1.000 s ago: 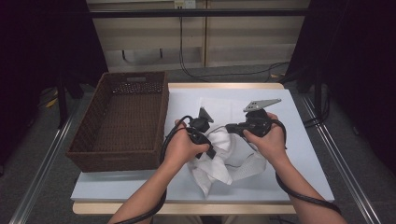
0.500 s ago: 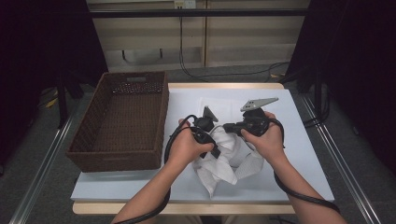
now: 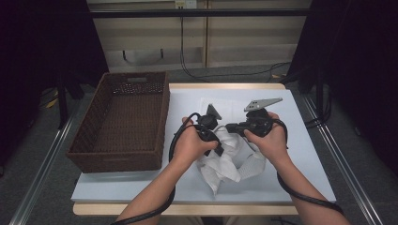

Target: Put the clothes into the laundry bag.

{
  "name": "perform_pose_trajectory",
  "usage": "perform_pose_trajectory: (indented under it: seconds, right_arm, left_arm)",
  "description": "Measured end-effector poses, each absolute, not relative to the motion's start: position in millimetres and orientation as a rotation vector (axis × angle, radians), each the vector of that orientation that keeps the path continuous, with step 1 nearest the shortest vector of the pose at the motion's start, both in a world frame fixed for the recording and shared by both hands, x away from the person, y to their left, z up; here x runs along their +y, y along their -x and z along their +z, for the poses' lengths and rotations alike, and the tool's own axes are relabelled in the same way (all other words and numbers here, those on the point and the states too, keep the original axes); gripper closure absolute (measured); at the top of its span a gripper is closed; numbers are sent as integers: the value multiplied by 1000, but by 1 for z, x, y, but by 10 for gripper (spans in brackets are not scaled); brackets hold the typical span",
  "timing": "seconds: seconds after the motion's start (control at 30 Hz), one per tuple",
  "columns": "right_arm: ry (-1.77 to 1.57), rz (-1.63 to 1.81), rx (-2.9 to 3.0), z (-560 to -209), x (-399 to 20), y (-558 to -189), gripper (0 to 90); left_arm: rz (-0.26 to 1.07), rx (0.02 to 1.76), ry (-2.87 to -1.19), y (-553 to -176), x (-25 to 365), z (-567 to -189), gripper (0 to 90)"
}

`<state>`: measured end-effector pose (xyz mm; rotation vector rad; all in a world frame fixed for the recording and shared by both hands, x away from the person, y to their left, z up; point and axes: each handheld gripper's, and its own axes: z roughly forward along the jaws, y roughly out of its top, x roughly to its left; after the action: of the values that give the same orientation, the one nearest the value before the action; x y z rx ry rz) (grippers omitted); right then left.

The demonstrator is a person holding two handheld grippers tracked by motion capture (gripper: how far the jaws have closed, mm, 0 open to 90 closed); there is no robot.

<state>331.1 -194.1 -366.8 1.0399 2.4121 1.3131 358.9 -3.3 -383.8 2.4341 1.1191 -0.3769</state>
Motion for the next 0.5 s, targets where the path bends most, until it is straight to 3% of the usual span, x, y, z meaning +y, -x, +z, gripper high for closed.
perform_pose_trajectory:
  seconds: [0.5]
  right_arm:
    - [-1035, 1327, 2414, -365, -193, -331, 900]
  left_arm:
    - [-371, 1108, -2426, -360, -9, -380, 709]
